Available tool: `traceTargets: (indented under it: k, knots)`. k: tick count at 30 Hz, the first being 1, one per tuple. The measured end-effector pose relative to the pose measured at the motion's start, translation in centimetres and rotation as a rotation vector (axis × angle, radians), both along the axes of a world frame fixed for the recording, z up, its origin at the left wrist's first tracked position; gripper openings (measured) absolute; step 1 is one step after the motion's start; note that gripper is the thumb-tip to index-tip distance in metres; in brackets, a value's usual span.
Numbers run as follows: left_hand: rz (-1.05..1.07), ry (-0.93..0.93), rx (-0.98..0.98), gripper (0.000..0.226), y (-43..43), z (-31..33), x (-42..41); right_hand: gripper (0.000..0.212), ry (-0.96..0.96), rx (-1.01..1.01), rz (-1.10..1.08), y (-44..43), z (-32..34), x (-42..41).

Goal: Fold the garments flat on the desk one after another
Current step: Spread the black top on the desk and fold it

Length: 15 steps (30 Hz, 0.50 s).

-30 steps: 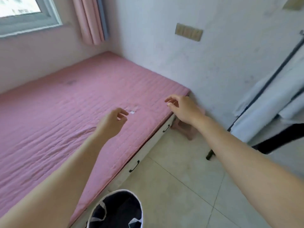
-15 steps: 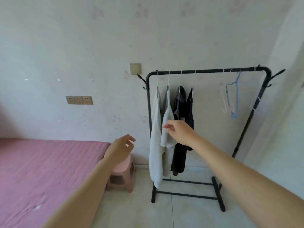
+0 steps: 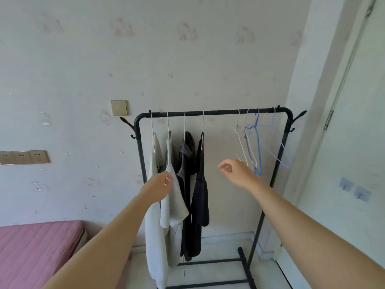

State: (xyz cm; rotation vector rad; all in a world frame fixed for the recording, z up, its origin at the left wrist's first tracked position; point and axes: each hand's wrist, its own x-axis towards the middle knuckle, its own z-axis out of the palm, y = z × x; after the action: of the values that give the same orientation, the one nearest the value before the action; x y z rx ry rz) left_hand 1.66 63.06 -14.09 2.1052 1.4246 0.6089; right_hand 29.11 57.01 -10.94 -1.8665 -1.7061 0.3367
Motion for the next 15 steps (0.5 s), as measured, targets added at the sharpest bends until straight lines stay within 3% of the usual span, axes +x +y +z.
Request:
traceTargets:
  k: [9, 15]
  knots:
    - [-0.206, -0.187, -0.163, 0.026, 11.5, -1.9, 6.4, 0.026, 0.063, -0.03, -0.135, 11.8, 1.9, 1.3]
    - [-0.325, -0.223, -0.239, 0.064, 17.5, -2.2, 10.3, 0.029, 0.123, -0.02, -0.245, 20.0, 2.5, 0.4]
